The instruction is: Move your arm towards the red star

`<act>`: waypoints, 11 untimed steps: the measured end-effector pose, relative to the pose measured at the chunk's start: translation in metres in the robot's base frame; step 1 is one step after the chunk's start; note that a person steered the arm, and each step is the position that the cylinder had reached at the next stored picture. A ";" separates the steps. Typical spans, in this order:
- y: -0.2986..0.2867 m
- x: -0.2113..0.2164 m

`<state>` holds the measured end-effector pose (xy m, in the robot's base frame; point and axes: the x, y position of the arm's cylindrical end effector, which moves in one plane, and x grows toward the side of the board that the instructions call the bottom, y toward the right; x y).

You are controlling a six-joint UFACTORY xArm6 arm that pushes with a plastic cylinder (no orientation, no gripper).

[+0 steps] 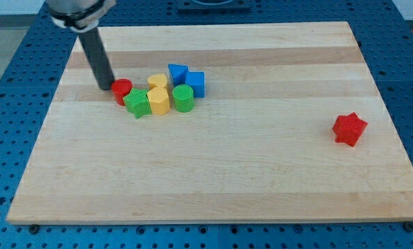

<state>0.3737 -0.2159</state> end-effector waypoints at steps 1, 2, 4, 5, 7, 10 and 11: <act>-0.018 0.047; 0.011 0.116; 0.188 0.129; 0.277 0.129; 0.342 0.130; 0.443 0.173; 0.439 0.138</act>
